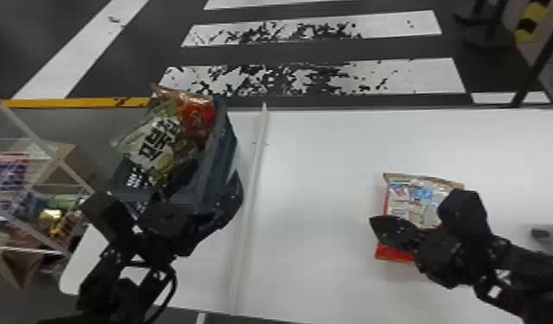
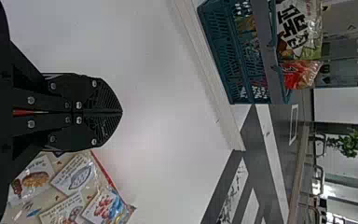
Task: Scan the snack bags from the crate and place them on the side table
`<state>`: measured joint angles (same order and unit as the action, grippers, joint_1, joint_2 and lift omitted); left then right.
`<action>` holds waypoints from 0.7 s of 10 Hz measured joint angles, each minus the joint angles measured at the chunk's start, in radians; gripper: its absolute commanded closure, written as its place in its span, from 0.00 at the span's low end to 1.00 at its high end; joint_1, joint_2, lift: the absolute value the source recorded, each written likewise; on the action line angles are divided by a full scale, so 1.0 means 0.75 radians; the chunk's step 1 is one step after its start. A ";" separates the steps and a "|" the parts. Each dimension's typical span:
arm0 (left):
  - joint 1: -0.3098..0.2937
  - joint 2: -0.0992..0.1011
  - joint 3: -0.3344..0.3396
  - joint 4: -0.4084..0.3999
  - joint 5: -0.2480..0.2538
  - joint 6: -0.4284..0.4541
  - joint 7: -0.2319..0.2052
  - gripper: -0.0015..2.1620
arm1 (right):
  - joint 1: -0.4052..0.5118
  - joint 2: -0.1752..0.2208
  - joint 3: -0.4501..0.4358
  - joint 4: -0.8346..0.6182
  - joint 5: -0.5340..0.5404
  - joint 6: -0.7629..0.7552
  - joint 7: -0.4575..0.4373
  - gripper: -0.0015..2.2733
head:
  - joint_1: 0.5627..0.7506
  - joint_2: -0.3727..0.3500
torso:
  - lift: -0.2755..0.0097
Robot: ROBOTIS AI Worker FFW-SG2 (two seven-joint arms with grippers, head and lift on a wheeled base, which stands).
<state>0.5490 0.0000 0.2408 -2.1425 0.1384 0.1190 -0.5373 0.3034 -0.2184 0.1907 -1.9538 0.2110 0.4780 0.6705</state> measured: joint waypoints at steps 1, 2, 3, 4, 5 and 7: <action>0.000 0.000 -0.001 -0.001 0.000 0.000 -0.001 0.04 | -0.032 0.009 0.041 0.048 0.029 0.003 -0.017 0.96 | 0.70 0.82 | 0.64; 0.000 0.000 -0.002 -0.001 0.000 0.000 -0.001 0.04 | -0.067 0.025 0.072 0.095 0.067 0.005 -0.026 0.96 | 0.70 0.83 | 0.64; 0.000 0.000 -0.002 -0.001 0.000 0.000 -0.002 0.04 | -0.106 0.039 0.100 0.135 0.104 0.023 -0.031 0.96 | 0.70 0.83 | 0.64; 0.001 0.000 -0.001 -0.001 0.000 0.000 -0.003 0.04 | -0.131 0.048 0.118 0.158 0.135 0.048 -0.033 0.96 | 0.70 0.84 | 0.64; 0.003 0.000 0.003 0.000 0.001 0.000 -0.004 0.04 | -0.142 0.051 0.127 0.168 0.161 0.071 -0.033 0.96 | 0.70 0.84 | 0.64; 0.002 0.000 0.003 0.001 0.002 0.000 -0.004 0.04 | -0.147 0.051 0.129 0.179 0.200 0.099 -0.043 0.96 | 0.70 0.82 | 0.64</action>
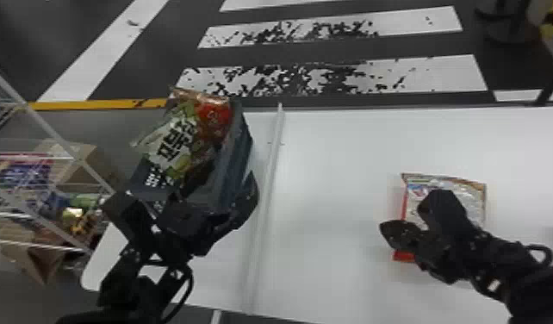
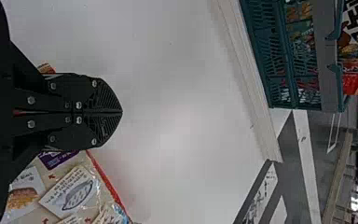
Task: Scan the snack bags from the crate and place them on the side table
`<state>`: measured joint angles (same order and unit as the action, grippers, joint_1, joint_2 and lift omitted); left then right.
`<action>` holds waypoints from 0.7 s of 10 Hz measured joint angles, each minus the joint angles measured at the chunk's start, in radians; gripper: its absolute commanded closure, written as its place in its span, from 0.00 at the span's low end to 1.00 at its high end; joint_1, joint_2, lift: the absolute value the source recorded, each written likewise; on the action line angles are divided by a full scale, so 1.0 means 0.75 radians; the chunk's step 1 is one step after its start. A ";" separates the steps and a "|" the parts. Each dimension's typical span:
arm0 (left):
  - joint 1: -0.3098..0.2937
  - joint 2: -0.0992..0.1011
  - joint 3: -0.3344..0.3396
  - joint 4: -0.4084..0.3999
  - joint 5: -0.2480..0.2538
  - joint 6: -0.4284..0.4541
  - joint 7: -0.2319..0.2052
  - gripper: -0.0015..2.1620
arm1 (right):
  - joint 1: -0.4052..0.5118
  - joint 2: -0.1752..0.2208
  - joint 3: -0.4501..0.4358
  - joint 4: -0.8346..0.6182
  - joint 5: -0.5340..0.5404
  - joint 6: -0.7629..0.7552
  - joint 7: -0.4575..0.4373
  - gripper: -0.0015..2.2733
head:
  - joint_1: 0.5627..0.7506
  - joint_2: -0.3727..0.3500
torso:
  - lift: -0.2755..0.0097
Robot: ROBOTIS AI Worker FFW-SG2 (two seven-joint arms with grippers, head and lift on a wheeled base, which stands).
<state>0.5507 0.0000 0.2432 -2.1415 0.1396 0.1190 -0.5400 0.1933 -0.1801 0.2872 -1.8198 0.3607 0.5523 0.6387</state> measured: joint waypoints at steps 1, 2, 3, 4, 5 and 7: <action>-0.004 0.000 -0.004 0.001 -0.001 0.001 0.000 0.04 | -0.003 -0.001 -0.006 0.008 0.006 0.003 -0.009 0.96 | 0.70 0.81 | 0.64; -0.006 0.000 -0.007 0.002 -0.002 0.003 0.000 0.04 | -0.006 -0.002 -0.012 0.013 0.008 0.005 -0.009 0.96 | 0.70 0.80 | 0.64; -0.006 0.000 -0.007 0.002 -0.002 0.004 0.000 0.04 | -0.006 -0.003 -0.017 0.015 0.009 0.007 -0.009 0.96 | 0.70 0.79 | 0.64; -0.006 0.000 -0.006 0.002 -0.002 0.005 0.000 0.04 | -0.008 -0.008 -0.020 0.017 0.010 0.007 -0.007 0.96 | 0.70 0.79 | 0.64; -0.006 0.000 -0.006 0.002 -0.002 0.007 -0.001 0.04 | -0.009 -0.014 -0.023 0.017 0.010 0.007 -0.007 0.96 | 0.70 0.79 | 0.64; -0.007 0.000 -0.006 0.002 -0.004 0.015 0.000 0.04 | -0.005 -0.020 -0.045 0.017 0.009 0.007 -0.007 0.96 | 0.70 0.77 | 0.64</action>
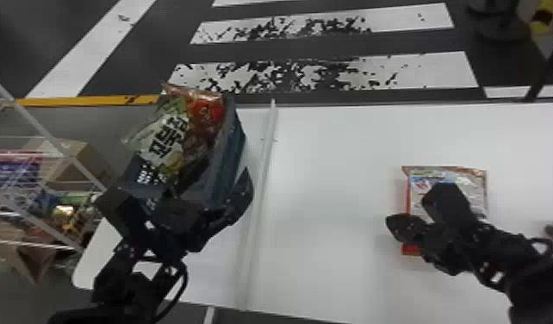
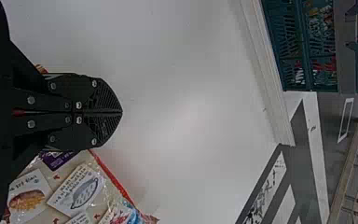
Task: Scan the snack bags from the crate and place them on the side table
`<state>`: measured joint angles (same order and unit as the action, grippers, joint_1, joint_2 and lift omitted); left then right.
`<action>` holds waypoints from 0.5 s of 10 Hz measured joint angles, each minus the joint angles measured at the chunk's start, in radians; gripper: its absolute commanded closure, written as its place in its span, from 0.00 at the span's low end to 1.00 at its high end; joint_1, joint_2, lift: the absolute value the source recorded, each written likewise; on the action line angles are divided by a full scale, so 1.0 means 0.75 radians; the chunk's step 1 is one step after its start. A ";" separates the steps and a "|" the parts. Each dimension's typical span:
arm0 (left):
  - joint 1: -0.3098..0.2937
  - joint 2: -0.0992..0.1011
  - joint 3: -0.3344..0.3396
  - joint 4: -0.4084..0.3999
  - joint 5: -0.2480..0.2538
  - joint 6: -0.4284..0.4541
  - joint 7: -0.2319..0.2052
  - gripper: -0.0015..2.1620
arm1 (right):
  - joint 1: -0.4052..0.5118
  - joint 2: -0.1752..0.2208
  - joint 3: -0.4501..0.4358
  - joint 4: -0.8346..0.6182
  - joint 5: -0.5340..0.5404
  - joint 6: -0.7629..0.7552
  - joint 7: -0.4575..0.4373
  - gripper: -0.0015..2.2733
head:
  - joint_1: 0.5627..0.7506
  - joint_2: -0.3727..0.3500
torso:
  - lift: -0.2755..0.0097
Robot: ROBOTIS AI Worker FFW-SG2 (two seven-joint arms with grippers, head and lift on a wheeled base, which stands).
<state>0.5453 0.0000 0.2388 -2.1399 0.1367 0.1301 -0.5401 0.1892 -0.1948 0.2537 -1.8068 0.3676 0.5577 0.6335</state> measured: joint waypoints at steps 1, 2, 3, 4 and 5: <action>-0.001 0.000 -0.001 0.000 0.000 0.003 0.000 0.04 | 0.003 -0.004 -0.007 0.000 -0.001 0.000 0.000 0.96 | 0.70 0.76 | 0.64; -0.001 0.000 -0.002 0.000 0.000 0.004 0.000 0.04 | 0.007 -0.007 -0.013 0.000 -0.002 -0.001 0.000 0.96 | 0.70 0.75 | 0.64; -0.002 0.000 -0.002 0.000 0.000 0.004 0.000 0.04 | 0.013 -0.008 -0.019 -0.002 -0.007 -0.005 0.000 0.96 | 0.70 0.75 | 0.64; -0.003 0.000 -0.003 -0.001 0.000 0.004 0.000 0.04 | 0.027 -0.008 -0.027 -0.020 -0.021 -0.011 0.000 0.92 | 0.70 0.75 | 0.64; -0.003 0.000 -0.003 -0.005 0.000 0.003 0.000 0.04 | 0.061 -0.008 -0.049 -0.075 -0.060 -0.016 -0.002 0.78 | 0.70 0.75 | 0.64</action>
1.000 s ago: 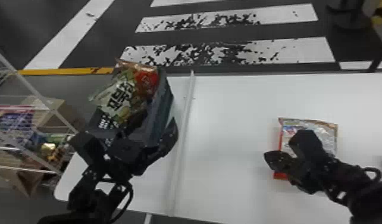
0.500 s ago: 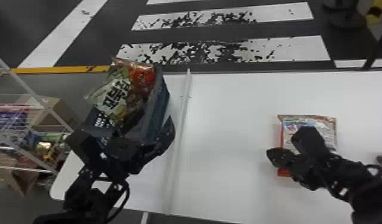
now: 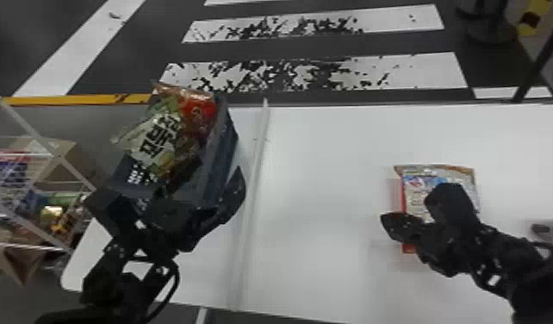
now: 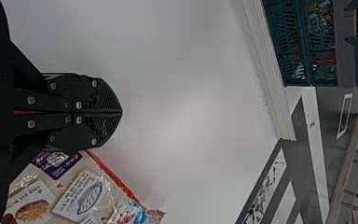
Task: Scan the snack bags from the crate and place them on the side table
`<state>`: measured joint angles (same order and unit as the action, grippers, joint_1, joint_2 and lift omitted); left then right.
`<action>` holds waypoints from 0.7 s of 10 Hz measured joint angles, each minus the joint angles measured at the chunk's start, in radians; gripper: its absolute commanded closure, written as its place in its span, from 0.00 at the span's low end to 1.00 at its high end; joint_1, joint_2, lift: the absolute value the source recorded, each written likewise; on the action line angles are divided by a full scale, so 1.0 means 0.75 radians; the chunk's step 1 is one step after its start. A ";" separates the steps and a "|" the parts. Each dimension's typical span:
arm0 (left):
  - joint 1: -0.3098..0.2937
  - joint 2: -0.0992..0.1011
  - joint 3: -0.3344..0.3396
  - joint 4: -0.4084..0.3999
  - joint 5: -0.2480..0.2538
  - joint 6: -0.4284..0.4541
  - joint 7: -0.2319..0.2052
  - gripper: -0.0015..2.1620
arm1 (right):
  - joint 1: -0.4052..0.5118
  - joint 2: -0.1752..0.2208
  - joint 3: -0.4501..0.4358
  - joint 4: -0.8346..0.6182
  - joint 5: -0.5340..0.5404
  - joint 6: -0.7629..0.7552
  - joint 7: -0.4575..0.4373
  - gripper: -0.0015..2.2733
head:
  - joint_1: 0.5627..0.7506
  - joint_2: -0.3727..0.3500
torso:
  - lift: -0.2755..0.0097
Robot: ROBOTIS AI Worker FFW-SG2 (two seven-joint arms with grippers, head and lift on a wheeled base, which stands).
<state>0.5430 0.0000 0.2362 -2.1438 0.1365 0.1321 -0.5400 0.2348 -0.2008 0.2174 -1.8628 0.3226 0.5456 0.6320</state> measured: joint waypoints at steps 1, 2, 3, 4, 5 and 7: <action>0.000 0.000 0.000 -0.005 0.000 0.000 0.000 0.04 | 0.046 0.001 -0.038 -0.085 -0.068 0.004 -0.013 0.47 | 0.70 0.75 | 0.64; 0.001 0.000 -0.003 -0.014 0.000 0.000 0.002 0.04 | 0.102 0.002 -0.100 -0.193 -0.151 0.015 -0.021 0.20 | 0.70 0.74 | 0.64; 0.002 0.000 -0.012 -0.026 0.000 0.002 0.007 0.04 | 0.157 0.005 -0.176 -0.288 -0.232 0.025 -0.046 0.05 | 0.70 0.72 | 0.64; 0.004 0.000 -0.029 -0.042 0.000 0.006 0.026 0.04 | 0.202 0.007 -0.251 -0.355 -0.291 0.039 -0.081 0.02 | 0.70 0.67 | 0.64; 0.006 0.000 -0.055 -0.059 -0.006 0.022 0.052 0.04 | 0.235 0.011 -0.328 -0.393 -0.337 0.048 -0.103 0.02 | 0.70 0.60 | 0.64; 0.006 0.000 -0.110 -0.077 -0.028 0.041 0.102 0.04 | 0.283 0.025 -0.473 -0.422 -0.382 0.057 -0.133 0.02 | 0.70 0.49 | 0.64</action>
<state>0.5477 0.0000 0.1540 -2.2019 0.1156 0.1628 -0.4635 0.4474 -0.1824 -0.1374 -2.1792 0.0358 0.5880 0.5323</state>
